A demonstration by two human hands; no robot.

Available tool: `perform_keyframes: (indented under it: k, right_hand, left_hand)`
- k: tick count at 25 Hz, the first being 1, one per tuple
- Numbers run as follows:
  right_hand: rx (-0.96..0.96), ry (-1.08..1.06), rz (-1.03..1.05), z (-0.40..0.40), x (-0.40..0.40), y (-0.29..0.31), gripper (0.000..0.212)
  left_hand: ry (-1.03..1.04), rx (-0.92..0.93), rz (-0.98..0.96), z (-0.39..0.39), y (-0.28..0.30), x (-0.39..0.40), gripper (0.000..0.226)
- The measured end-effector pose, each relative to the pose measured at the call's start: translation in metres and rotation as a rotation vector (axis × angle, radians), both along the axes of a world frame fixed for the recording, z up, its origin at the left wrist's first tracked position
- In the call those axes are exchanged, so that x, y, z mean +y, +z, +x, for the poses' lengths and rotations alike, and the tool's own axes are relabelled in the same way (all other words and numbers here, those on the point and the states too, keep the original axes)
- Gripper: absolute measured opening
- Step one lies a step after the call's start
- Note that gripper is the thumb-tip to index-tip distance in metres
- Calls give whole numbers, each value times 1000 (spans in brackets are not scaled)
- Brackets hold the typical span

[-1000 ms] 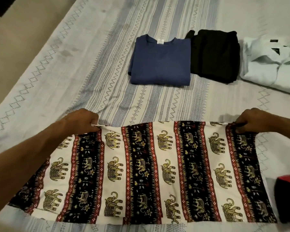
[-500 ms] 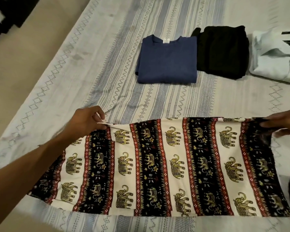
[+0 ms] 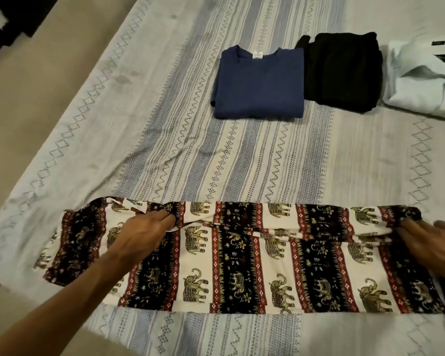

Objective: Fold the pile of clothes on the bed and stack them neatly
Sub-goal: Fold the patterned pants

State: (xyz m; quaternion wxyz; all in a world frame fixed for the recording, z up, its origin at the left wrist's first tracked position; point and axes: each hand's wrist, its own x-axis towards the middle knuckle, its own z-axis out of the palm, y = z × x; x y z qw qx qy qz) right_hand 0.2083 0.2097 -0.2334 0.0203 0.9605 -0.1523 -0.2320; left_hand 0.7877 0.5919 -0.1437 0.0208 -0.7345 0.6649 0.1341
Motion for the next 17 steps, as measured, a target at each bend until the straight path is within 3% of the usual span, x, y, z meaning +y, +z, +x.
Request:
perform_keyframes:
  k: [1,2,3,6,7,9,11,17]
  right_hand:
    - [-15,112,-138,-19,-5,-11,70]
    - [81,18,-135,-39,-11,-1,66]
    - [40,-85,-155,-39,-7,16,59]
    - [221,-269,-228,42,29,99,72]
    - [206,-240,-277,58,37,111,74]
    - [334,-137,-270,76,54,115,57]
    - [398,-244,-283,78,67,101,42]
    - [470,-223,-369,63,65,106,39]
  left_hand:
    - [-26,-25,-13,-1,3,0,30]
    - [-55,-47,-28,-2,6,1,32]
    - [-82,-62,-47,-2,9,3,35]
    - [-136,-64,-34,-3,12,8,44]
    - [-144,-62,-14,-4,9,11,47]
    - [-125,-67,18,-1,-1,18,51]
    - [-91,-46,50,-1,-10,17,53]
    - [159,4,42,8,-23,22,44]
